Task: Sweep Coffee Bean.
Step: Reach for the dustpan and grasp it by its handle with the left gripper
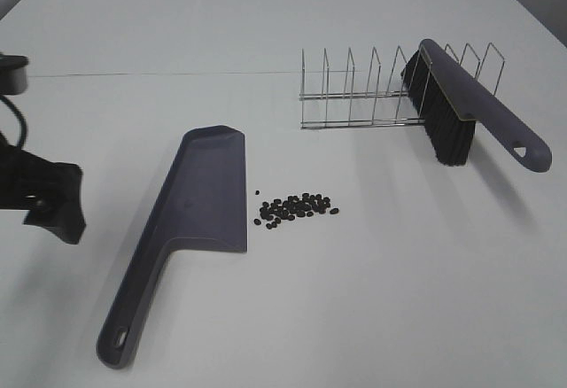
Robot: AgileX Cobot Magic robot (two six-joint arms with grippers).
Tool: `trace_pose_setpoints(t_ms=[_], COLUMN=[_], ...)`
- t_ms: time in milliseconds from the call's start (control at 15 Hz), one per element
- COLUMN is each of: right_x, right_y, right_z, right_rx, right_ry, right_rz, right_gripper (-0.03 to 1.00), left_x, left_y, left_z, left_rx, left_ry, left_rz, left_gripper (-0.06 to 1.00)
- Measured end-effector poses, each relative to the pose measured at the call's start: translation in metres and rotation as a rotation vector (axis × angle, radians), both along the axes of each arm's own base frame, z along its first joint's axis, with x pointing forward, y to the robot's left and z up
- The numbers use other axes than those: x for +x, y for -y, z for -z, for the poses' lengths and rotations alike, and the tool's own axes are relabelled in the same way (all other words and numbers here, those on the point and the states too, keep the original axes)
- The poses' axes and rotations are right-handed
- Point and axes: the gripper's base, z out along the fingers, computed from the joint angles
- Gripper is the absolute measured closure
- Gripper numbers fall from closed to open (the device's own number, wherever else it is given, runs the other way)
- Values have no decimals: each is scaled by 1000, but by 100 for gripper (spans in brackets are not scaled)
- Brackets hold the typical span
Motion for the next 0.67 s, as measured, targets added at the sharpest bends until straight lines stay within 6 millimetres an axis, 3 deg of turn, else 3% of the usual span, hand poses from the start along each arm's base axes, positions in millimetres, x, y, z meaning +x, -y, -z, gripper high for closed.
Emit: trace_pose_setpoints(t_ms=[133,200,467,667], right_x=[0,0,0,0], right_y=[0,0,0,0], right_z=[0,0,0,0], right_rx=[0,0,0,0], right_ry=[0,0,0,0], right_rz=[0,0,0,0], right_gripper=[3,3,3,3], left_x=[15,19,37,50], left_y=[35,42,67,74], left_z=[28,38,66,85], left_rx=[23,35,46,58], left_ry=[-74,-98,-137,-158], left_rz=[41,50,73,71], left_gripper=[-3,-3,-3,-3])
